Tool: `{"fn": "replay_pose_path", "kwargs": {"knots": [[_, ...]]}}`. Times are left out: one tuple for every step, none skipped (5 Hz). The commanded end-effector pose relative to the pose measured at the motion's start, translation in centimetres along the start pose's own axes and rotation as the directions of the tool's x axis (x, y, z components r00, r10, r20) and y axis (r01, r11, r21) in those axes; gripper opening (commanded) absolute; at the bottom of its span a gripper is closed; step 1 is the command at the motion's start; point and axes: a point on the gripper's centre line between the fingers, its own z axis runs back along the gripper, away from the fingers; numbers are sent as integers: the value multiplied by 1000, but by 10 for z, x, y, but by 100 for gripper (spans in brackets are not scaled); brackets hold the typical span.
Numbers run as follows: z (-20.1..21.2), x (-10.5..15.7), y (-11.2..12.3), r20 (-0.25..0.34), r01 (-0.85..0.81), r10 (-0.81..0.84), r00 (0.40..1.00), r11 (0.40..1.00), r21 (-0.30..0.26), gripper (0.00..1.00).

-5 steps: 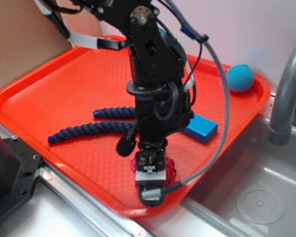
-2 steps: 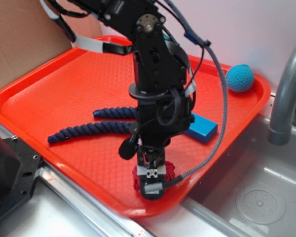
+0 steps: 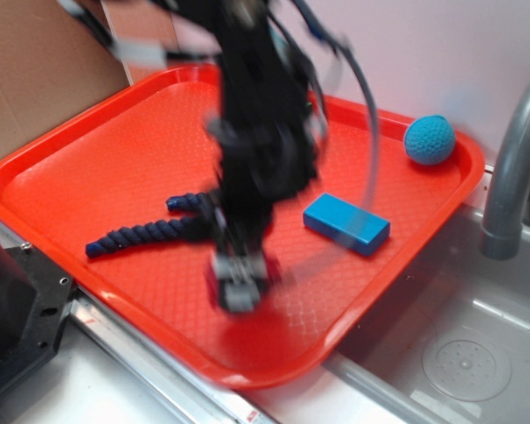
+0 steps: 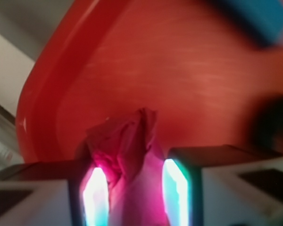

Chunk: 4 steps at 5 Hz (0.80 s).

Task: Grab the red paper.

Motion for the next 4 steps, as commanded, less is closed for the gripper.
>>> {"fn": "replay_pose_path", "kwargs": {"knots": [[111, -51, 41, 136, -293, 283, 949, 954, 62, 0], [155, -92, 56, 232, -482, 459, 858, 875, 52, 0], [192, -119, 63, 352, -554, 507, 787, 832, 41, 0], [195, -124, 69, 370, -564, 513, 775, 825, 38, 0]]}}
